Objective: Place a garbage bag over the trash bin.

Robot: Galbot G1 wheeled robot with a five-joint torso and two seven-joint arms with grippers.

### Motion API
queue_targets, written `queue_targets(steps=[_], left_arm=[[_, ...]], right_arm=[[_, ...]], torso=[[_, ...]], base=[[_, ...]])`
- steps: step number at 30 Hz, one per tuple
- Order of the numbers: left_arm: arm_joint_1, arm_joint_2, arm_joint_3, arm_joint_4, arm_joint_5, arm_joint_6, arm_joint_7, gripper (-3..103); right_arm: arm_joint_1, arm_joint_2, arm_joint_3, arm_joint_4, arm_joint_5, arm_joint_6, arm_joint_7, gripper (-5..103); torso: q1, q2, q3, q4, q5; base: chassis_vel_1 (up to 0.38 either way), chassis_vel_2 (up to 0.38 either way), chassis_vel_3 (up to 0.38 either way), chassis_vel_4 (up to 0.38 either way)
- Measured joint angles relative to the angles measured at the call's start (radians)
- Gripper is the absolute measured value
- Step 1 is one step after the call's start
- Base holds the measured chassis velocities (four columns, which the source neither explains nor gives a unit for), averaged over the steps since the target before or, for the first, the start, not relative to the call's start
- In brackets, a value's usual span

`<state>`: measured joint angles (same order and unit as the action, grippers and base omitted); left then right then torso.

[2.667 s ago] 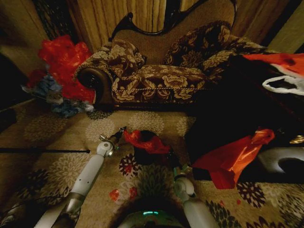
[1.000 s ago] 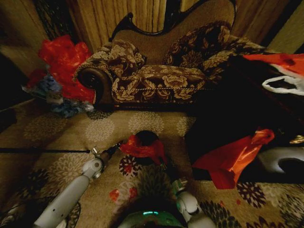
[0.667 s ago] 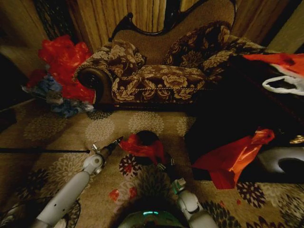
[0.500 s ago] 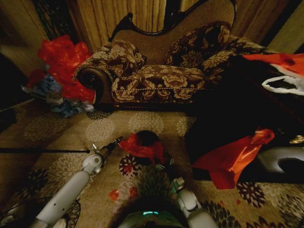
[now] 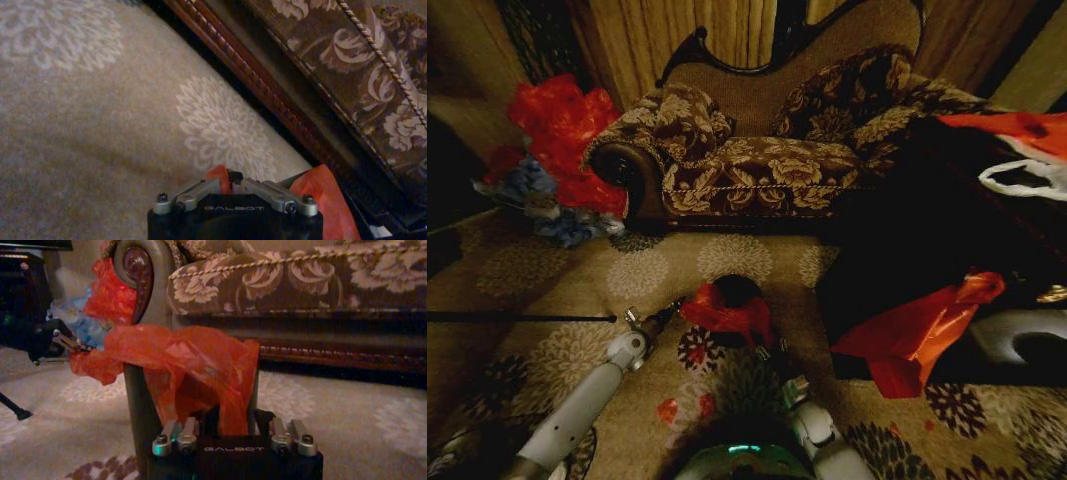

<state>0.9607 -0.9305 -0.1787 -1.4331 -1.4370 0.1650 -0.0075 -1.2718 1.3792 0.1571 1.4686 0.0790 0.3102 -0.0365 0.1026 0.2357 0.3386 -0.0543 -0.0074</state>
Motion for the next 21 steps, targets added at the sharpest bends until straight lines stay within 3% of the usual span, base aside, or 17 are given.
queue_targets(steps=[4, 8, 10, 11, 21], left_arm=[[0.0, 0.0, 0.0, 0.005, 0.001, -0.002, 0.002, 0], [-0.011, -0.003, 0.0, 0.026, 0.002, -0.007, 0.004, 0], [-0.013, -0.005, 0.002, 0.029, 0.002, -0.007, 0.004, 0], [-0.015, -0.007, 0.004, 0.034, 0.002, -0.008, 0.005, 0], [-0.052, -0.042, 0.028, 0.108, 0.013, -0.013, 0.016, 0]], right_arm=[[-0.012, -0.001, -0.004, 0.001, 0.037, -0.023, 0.001, 37], [-0.013, 0.004, -0.004, -0.02, 0.051, -0.037, 0.002, 16], [-0.013, 0.004, -0.005, -0.023, 0.052, -0.042, 0.002, 16], [-0.014, 0.004, -0.007, -0.028, 0.052, -0.046, 0.002, 5], [0.028, 0.02, -0.001, -0.122, 0.044, -0.053, -0.008, 0]], torso=[[0.0, 0.0, 0.0, -0.0002, 0.0], [0.0, 0.0, 0.0, 0.0, 0.0], [0.0, 0.0, 0.0, 0.0, 0.0], [0.0, 0.0, 0.0, -0.0001, 0.0001], [0.0, 0.0, 0.0, 0.0001, 0.0]], base=[[0.0, 0.0, 0.0, 0.0], [0.0, 0.0, 0.0, 0.0], [0.0, 0.0, 0.0, 0.0], [0.0, 0.0, 0.0, 0.0], [0.0, 0.0, 0.0, 0.0]])
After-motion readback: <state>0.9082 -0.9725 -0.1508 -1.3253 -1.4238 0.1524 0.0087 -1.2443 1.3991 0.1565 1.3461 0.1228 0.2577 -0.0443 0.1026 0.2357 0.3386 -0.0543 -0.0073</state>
